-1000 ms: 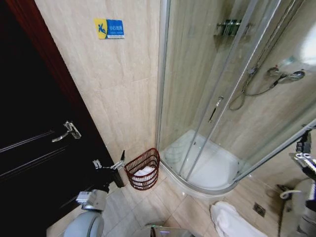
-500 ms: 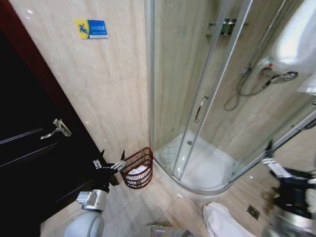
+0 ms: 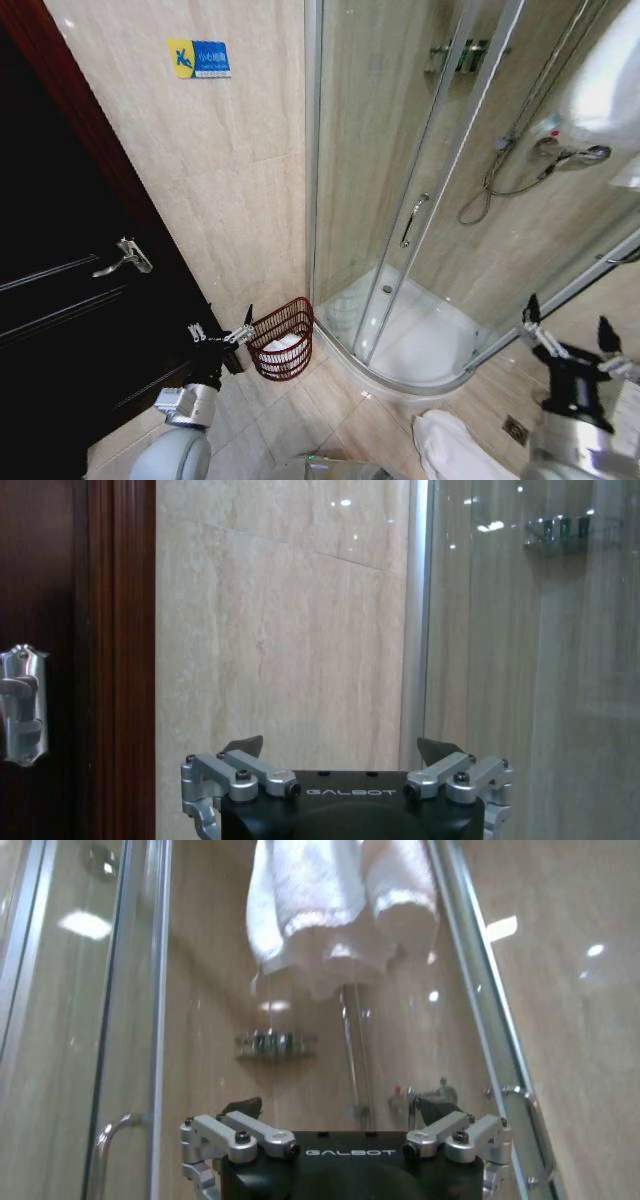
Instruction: Discard the used towel into the hamper.
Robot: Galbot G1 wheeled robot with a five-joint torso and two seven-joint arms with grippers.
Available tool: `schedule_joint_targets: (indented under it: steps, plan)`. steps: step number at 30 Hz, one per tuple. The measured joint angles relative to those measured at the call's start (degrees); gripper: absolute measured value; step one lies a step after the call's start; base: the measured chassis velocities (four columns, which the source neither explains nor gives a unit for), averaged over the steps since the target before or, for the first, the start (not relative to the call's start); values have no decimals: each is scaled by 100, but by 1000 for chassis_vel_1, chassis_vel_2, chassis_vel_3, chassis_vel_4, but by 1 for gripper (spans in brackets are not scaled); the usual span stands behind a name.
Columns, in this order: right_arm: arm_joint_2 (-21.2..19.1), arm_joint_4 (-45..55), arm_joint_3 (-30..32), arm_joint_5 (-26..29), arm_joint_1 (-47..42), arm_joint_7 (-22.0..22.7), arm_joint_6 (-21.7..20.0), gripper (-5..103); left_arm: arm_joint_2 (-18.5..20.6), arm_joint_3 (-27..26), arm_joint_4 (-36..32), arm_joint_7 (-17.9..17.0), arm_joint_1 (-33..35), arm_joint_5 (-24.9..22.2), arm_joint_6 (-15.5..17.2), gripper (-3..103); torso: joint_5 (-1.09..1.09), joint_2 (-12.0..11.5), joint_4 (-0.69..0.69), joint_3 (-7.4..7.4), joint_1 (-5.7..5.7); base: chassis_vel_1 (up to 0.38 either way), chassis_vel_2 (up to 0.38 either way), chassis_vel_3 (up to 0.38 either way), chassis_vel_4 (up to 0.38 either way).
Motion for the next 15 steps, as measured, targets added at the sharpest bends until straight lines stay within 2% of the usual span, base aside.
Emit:
schedule_joint_targets:
  steps: [2,3,5,6,9,11,13,15]
  plan:
    - [-8,37,4,-7,-75,-120,-385,100,0,0,0,0,0,0,0,100,2,0,-1,0,0,0,0,0,0]
    - [-8,37,4,-7,-75,-120,-385,100,0,0,0,0,0,0,0,100,2,0,-1,0,0,0,0,0,0]
    - [-12,43,-50,-6,-87,-407,-891,100,1,0,0,0,0,0,0,100,3,0,-2,0,-1,0,0,0,0]
    - [-12,43,-50,-6,-87,-407,-891,100,1,0,0,0,0,0,0,100,3,0,-2,0,-1,0,0,0,0]
    - [-35,43,-30,-413,57,-801,-1176,100,0,0,0,0,0,0,0,100,2,0,0,0,0,0,0,0,0]
    - [-67,43,-8,-515,157,-855,-1360,100,0,0,0,0,0,0,0,100,2,0,1,0,0,0,0,0,0]
    - [-32,42,-14,-594,161,-857,-1277,100,0,0,0,0,0,0,0,100,3,0,2,0,0,0,0,0,0]
    - [175,40,-45,-976,64,-857,-758,100,0,0,0,0,0,0,0,100,2,0,0,0,0,0,0,0,0]
